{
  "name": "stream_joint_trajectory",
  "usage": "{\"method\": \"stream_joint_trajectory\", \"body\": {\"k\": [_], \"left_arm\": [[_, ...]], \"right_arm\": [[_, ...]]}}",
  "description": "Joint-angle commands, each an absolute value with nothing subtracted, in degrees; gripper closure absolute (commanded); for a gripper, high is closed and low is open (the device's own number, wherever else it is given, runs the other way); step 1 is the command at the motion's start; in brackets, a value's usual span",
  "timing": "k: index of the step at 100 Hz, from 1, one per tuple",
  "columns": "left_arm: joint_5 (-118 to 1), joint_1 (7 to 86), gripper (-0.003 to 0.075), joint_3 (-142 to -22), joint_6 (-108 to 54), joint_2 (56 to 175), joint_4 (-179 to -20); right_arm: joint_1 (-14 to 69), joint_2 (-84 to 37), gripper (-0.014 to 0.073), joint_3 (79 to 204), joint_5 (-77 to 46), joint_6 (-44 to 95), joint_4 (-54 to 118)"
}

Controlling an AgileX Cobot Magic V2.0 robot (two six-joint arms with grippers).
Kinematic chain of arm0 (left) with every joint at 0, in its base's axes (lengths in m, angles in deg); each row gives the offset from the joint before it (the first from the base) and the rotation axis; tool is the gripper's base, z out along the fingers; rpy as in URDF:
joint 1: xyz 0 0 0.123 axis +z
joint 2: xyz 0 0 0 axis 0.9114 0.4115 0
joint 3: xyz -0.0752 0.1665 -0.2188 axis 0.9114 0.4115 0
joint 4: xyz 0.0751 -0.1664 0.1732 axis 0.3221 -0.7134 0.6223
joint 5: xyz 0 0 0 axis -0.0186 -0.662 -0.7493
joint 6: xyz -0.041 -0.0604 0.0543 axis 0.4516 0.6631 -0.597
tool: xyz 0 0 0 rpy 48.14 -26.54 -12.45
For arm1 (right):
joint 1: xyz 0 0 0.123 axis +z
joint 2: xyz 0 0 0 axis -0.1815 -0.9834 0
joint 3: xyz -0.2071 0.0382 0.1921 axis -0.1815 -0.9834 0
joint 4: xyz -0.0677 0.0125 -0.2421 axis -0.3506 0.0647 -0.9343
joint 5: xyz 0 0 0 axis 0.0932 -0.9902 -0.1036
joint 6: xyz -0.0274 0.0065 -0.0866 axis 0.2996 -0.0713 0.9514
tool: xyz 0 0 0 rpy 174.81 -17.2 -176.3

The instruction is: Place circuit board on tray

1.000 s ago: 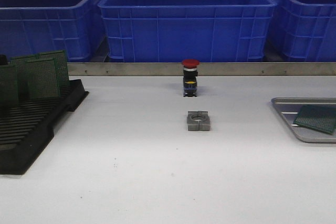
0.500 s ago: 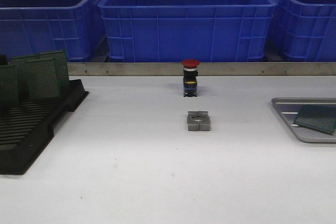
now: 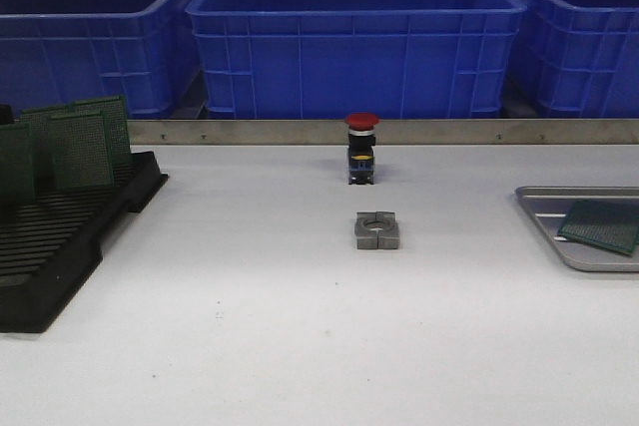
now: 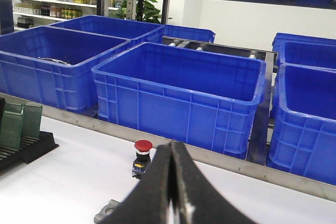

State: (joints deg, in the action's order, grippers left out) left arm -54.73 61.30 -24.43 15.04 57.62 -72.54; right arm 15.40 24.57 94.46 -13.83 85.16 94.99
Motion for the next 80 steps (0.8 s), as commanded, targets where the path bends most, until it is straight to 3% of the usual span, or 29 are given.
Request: {"method": "stream_joint_trajectory", "body": {"k": [1, 80], "left_arm": [[-50.8, 61.7, 0.0741, -21.6, 15.8, 55.9, -72.5], [-50.0, 64.3, 0.0741, -21.6, 15.8, 55.9, -73.2]], "right_arm": [[15.4, 23.7, 0.0706, 96.1, -13.4, 85.4, 95.8], [15.4, 23.7, 0.0706, 96.1, -13.5, 85.4, 95.8]]}}
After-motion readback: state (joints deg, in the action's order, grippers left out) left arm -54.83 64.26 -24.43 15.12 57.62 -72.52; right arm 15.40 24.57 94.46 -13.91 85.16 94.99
